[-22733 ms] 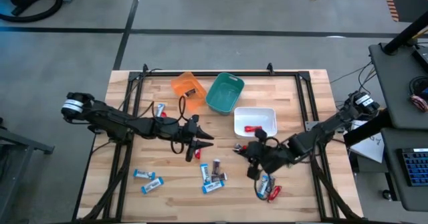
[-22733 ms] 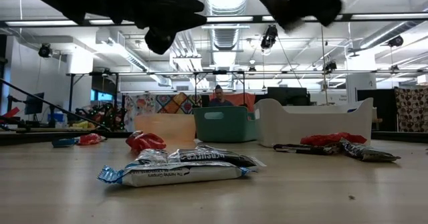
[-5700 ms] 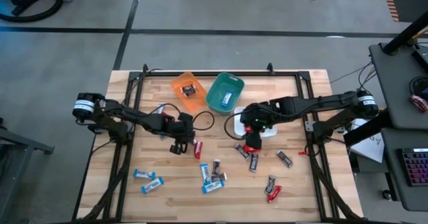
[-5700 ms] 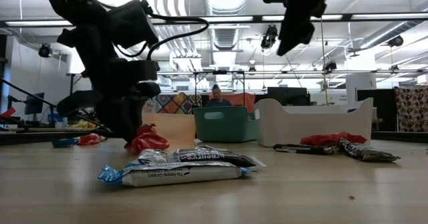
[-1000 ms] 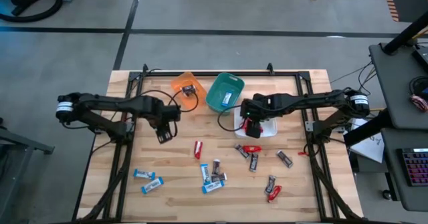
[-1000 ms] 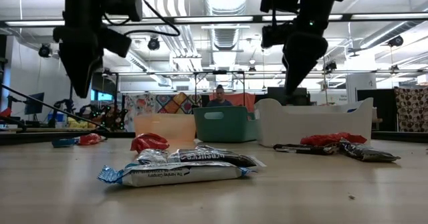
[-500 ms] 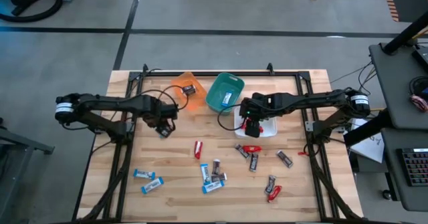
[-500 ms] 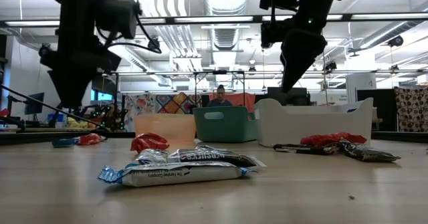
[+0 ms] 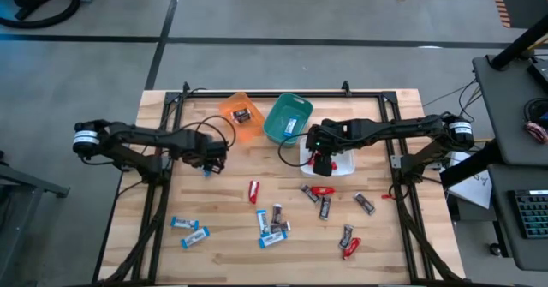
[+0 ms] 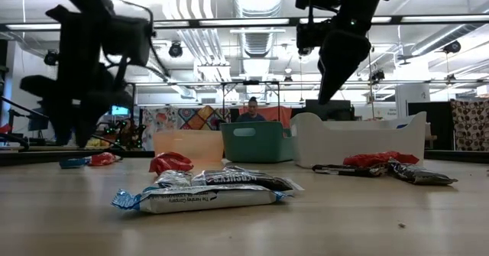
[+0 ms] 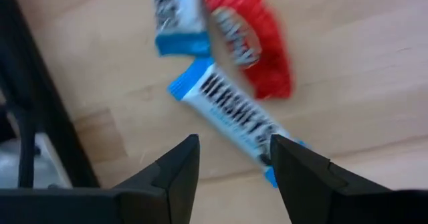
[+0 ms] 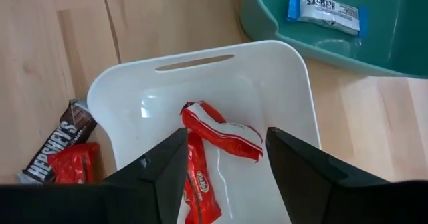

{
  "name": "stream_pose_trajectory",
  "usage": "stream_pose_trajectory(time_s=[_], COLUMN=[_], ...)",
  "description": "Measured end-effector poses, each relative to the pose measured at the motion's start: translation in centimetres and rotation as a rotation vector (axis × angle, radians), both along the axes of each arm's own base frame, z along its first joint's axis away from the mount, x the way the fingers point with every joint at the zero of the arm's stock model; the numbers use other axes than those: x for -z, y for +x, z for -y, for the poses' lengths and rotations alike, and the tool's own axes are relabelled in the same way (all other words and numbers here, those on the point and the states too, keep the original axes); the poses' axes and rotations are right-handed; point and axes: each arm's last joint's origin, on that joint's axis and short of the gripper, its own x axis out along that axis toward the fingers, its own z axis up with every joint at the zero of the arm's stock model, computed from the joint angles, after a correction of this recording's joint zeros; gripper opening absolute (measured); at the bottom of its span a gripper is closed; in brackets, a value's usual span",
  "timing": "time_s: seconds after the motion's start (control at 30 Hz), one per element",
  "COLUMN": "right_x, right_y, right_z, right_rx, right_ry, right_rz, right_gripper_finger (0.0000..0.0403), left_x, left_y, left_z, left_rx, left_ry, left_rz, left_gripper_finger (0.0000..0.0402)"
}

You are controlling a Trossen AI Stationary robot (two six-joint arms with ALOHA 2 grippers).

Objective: Sort candy
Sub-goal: Put the white chocolate bar into the green bin

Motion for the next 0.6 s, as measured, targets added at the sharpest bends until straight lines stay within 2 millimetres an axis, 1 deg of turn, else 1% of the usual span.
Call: stream_pose_trajectory(time_s=[0.1,0.3,0.43,0.6], right_x=[0.0,0.0,0.0,0.0], right_y=[0.0,0.0,0.0,0.0], right_z=[0.0,0.0,0.0,0.0], right_rx=[-0.007,-0.006,-0.003,-0.002], right_ry=[0.002,0.002,0.003,0.004], right_rz=[-0.004,-0.005,-0.004,-0.004], right_gripper_finger=[0.0194,0.0194,0.0194,0.0194], left_x=[0.7,1.2,1.6,2.3], left_y=[-0.4,0.0,0.1,0.1], left_z=[0.3,0.5,0.5,0.5], left_rx=[-0.013,0.022,0.028,0.028], left_ry=[0.000,0.005,0.009,0.014], left_rz=[-0.009,0.046,0.077,0.117], left_gripper_finger=[0.0187,0.0215,0.0223,0.0224])
